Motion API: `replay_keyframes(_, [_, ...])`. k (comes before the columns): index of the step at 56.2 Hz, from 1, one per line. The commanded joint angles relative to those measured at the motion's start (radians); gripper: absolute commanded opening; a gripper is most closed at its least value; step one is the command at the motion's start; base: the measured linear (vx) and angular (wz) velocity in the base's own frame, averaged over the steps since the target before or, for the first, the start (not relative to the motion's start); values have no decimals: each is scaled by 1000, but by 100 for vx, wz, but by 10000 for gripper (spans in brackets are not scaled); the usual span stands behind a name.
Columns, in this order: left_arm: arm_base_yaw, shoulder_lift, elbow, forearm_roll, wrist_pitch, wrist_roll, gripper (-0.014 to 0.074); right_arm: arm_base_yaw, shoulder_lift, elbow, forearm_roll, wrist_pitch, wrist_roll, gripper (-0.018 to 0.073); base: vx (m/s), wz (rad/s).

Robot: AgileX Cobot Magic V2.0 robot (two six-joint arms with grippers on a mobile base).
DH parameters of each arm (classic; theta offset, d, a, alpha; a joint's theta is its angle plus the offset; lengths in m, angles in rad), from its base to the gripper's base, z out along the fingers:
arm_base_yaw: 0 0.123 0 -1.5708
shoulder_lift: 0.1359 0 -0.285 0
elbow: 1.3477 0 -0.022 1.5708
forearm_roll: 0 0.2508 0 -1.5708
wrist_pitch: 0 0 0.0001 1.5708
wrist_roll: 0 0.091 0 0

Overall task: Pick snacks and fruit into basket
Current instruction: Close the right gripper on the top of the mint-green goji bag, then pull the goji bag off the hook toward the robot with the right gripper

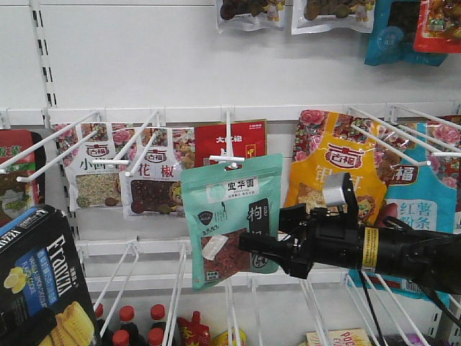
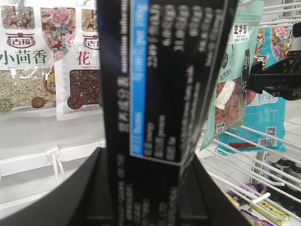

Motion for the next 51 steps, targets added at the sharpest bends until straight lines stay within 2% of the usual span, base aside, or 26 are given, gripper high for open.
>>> replay_keyframes(1, [3, -14, -29, -38, -82, -7, 3, 26, -52, -44, 63, -34, -18, 594, 0, 0])
replay_keyframes(7, [3, -14, -29, -38, -82, -7, 3, 46, -52, -44, 65, -5, -22, 583, 0, 0])
replay_keyframes(13, [3, -14, -29, -38, -82, -7, 3, 47, -52, -44, 74, 12, -22, 502, 0, 0])
replay_keyframes(17, [3, -14, -29, -38, -82, -7, 3, 45, -52, -44, 90, 25, -28, 390, 0, 0])
replay_keyframes(26, [3, -14, -29, -38, -82, -7, 3, 45, -52, -44, 98, 32, -80, -6, 0, 0])
replay_keyframes(27, [3, -14, -29, -38, -82, -7, 3, 45, -52, -44, 99, 30, -78, -18, 0, 0])
replay_keyframes(37, [3, -14, -29, -38, -82, -7, 3, 45, -59, -44, 91, -11, -56, -15, 0, 0])
replay_keyframes(51, [3, -14, -29, -38, -82, -7, 3, 45, -135, -44, -43, -17, 90, -10, 0, 0])
